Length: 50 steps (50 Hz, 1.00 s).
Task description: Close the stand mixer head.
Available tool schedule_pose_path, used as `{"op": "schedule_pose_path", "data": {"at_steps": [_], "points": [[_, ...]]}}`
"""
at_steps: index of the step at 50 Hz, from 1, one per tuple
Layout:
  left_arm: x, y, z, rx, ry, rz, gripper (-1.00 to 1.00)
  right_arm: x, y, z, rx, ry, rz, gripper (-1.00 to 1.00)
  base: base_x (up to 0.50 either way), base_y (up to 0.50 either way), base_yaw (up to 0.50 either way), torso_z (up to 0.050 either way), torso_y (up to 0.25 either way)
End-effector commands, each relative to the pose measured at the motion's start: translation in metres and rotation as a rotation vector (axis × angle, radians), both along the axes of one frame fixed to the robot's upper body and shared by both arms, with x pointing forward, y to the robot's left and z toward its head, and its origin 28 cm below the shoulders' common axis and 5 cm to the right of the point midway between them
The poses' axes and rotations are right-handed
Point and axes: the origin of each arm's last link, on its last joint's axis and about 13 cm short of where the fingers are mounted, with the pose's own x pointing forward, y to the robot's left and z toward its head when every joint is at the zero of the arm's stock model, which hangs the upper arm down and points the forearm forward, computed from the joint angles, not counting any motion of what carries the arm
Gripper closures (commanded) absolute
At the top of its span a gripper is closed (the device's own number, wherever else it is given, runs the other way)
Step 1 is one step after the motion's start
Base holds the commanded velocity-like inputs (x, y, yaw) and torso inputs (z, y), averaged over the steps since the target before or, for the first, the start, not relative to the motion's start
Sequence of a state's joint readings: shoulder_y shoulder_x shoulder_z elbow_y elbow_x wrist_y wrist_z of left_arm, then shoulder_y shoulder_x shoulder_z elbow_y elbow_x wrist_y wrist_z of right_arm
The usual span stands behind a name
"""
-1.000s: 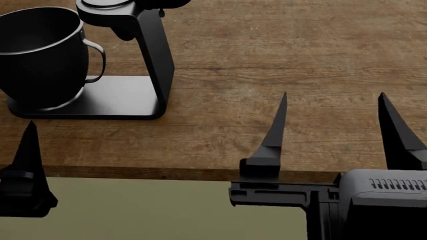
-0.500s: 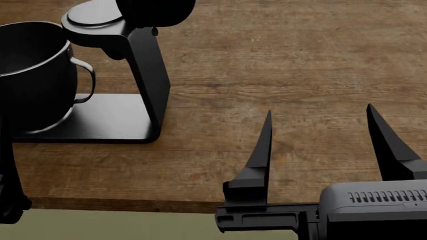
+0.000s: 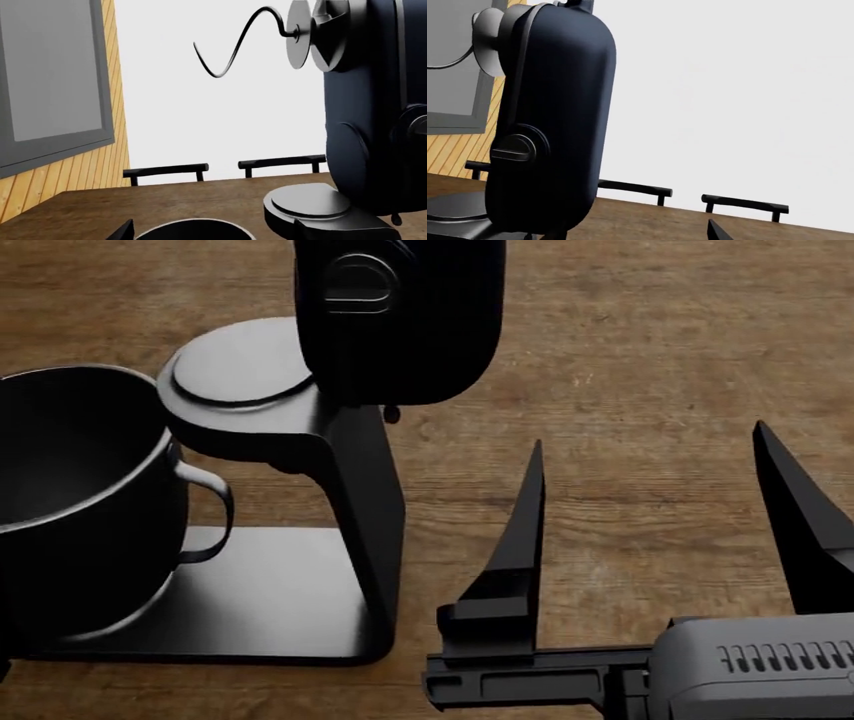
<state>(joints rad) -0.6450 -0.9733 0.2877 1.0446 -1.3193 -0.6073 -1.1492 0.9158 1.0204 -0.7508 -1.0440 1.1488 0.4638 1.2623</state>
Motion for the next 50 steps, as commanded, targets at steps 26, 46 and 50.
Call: {"op": "schedule_pose_path", "data": {"at_steps": [26, 46, 50], "points": [[-0.014, 0.004, 0.024, 0.006, -0.043, 0.002, -1.00, -0.017, -0.006, 0.027, 0.011, -0.085, -0.054, -1.00, 0.24, 0.01, 0.00, 0.000, 0.001], [-0.019, 0.008, 0.048, 0.013, -0.113, 0.008, -1.00, -0.005, -0.031, 0.114, 0.008, -0.124, -0.094, -1.00, 0.00, 0.00, 0.00, 0.000, 0.000], [-0.019, 0.008, 0.047, 0.016, -0.108, 0.009, -1.00, 0.011, -0.036, 0.127, -0.043, -0.065, -0.037, -1.00, 0.00, 0.00, 0.00, 0.000, 0.000]]}}
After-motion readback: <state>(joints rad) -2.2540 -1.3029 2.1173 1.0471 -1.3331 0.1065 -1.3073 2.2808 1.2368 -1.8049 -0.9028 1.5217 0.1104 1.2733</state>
